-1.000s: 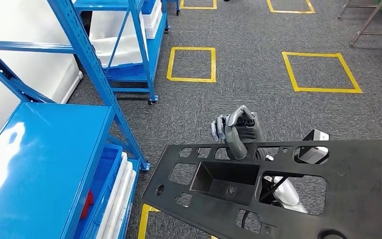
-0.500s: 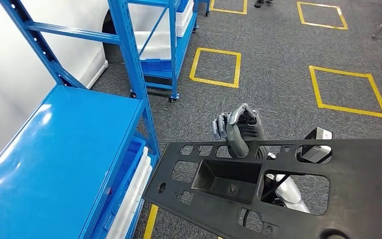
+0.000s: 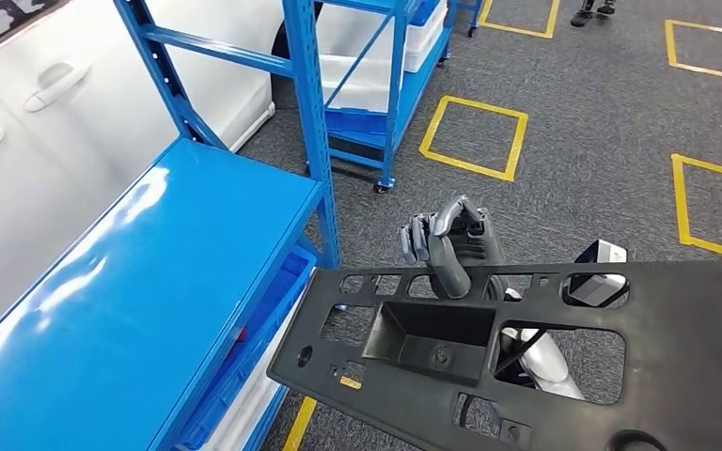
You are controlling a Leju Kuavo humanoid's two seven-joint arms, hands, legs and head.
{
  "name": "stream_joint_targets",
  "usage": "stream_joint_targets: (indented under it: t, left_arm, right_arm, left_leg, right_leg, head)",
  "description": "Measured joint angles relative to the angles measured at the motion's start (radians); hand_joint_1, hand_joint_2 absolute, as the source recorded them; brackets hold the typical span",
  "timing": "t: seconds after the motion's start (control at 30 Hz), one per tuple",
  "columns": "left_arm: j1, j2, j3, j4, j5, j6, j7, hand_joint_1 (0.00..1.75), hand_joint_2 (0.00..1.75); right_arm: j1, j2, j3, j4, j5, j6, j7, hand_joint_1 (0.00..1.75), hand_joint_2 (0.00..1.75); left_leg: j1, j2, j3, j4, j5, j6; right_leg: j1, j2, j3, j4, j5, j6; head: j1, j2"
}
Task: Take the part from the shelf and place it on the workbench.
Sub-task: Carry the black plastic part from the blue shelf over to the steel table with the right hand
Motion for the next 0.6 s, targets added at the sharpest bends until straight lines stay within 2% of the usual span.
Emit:
stream_joint_targets:
  t: [0.03,0.07,0.13,0.17,0.23,0.27,0.3,0.37,0.4,0.43,0.47,0.5,0.53,0.6]
  left_arm:
    - [0.003,0.001,0.000,0.000,0.000,0.000,0.001,0.00,1.75]
    - [0.008,0.001,0.000,0.000,0.000,0.000,0.002,0.00,1.75]
    - [0.016,0.001,0.000,0.000,-0.001,-0.001,0.005,0.00,1.75]
    - [0.017,0.001,0.000,0.000,-0.002,-0.002,0.006,0.00,1.75]
    - [0.015,0.001,0.000,0.000,-0.002,-0.003,0.007,0.00,1.75]
    - [0.014,0.000,0.000,0.000,-0.002,-0.004,0.008,0.00,1.75]
    - [0.012,0.000,0.000,0.000,-0.002,-0.006,0.009,0.00,1.75]
    - [0.009,0.000,0.000,0.000,-0.002,-0.009,0.012,0.00,1.75]
    - [0.008,0.000,0.000,0.000,-0.002,-0.010,0.014,0.00,1.75]
    - [0.006,0.000,0.000,0.000,-0.002,-0.011,0.015,0.00,1.75]
    - [0.005,0.000,0.000,0.000,-0.002,-0.012,0.016,0.00,1.75]
    - [0.003,0.000,0.000,0.000,-0.002,-0.013,0.016,0.00,1.75]
    - [0.001,0.000,0.000,0.000,-0.002,-0.014,0.016,0.00,1.75]
    - [-0.003,-0.002,0.000,0.000,-0.002,-0.014,0.017,0.00,1.75]
  right_arm:
    - [0.001,0.000,0.000,0.000,0.000,0.001,-0.002,1.75,1.75]
    - [0.001,0.000,0.000,0.000,0.000,0.002,-0.003,1.75,1.75]
    - [0.001,0.000,0.000,0.000,0.000,0.003,-0.005,1.75,1.75]
    - [0.001,0.000,0.000,-0.001,0.000,0.003,-0.006,1.75,1.75]
    - [0.000,0.001,0.000,-0.001,0.000,0.003,-0.007,1.75,1.75]
    - [-0.002,0.001,0.000,-0.001,0.000,0.003,-0.007,1.75,1.75]
    - [-0.003,0.001,0.000,-0.001,0.000,0.003,-0.007,1.75,1.75]
    - [-0.005,0.002,0.000,0.000,0.000,0.003,-0.008,1.75,1.75]
    - [-0.006,0.001,0.000,0.001,0.000,0.003,-0.008,1.75,1.75]
    - [-0.005,0.001,0.000,0.002,0.000,0.003,-0.008,1.75,1.75]
    - [-0.005,0.001,0.000,0.004,0.000,0.004,-0.008,1.75,1.75]
    - [-0.006,0.001,0.000,0.004,0.000,0.004,-0.008,1.75,1.75]
    - [-0.006,0.001,0.000,0.005,0.000,0.005,-0.008,1.75,1.75]
    - [-0.009,0.001,0.000,0.005,0.000,0.006,-0.008,1.75,1.75]
  left_leg:
    - [0.001,0.013,0.033,-0.061,0.032,-0.001]
    - [0.000,0.037,0.073,-0.131,0.058,0.000]
    - [-0.002,0.066,0.123,-0.221,0.084,0.014]
    - [-0.005,0.068,0.129,-0.233,0.083,0.023]
    - [-0.004,0.043,0.127,-0.235,0.085,0.037]
    - [-0.003,0.033,0.126,-0.238,0.087,0.043]
    - [-0.001,0.024,0.127,-0.240,0.089,0.048]
    - [0.001,0.006,0.125,-0.242,0.092,0.055]
    - [0.001,-0.005,0.124,-0.241,0.093,0.057]
    - [0.000,-0.017,0.122,-0.241,0.094,0.058]
    - [-0.001,-0.030,0.121,-0.240,0.095,0.058]
    - [-0.001,-0.044,0.120,-0.240,0.096,0.058]
    - [-0.002,-0.058,0.121,-0.239,0.098,0.056]
    - [-0.002,-0.085,0.119,-0.238,0.101,0.051]
  right_leg:
    - [0.000,-0.010,0.002,0.002,-0.003,0.003]
    - [0.002,-0.018,0.004,0.005,-0.007,0.007]
    - [0.008,-0.031,0.007,0.011,-0.017,0.017]
    - [0.011,-0.038,0.008,0.013,-0.020,0.022]
    - [0.010,-0.052,0.012,0.015,-0.025,0.033]
    - [0.008,-0.043,0.011,0.024,-0.035,0.039]
    - [0.005,-0.024,0.001,0.049,-0.053,0.045]
    - [0.000,0.027,-0.049,0.160,-0.115,0.051]
    - [0.000,0.040,-0.083,0.228,-0.144,0.052]
    - [-0.001,0.046,-0.111,0.281,-0.160,0.052]
    - [-0.001,0.049,-0.124,0.300,-0.157,0.050]
    - [-0.001,0.054,-0.116,0.279,-0.133,0.047]
    - [-0.001,0.064,-0.090,0.221,-0.096,0.041]
    - [0.000,0.114,-0.027,0.083,-0.035,0.029]
  head:
    - [0.000,0.000]
    - [0.000,0.000]
    - [0.000,0.000]
    - [0.001,0.000]
    - [0.001,0.000]
    - [0.001,0.000]
    - [0.001,0.000]
    - [0.001,0.000]
    - [0.001,0.000]
    - [0.001,0.000]
    - [0.001,0.000]
    - [0.001,0.000]
    - [0.001,0.000]
    - [0.001,0.000]
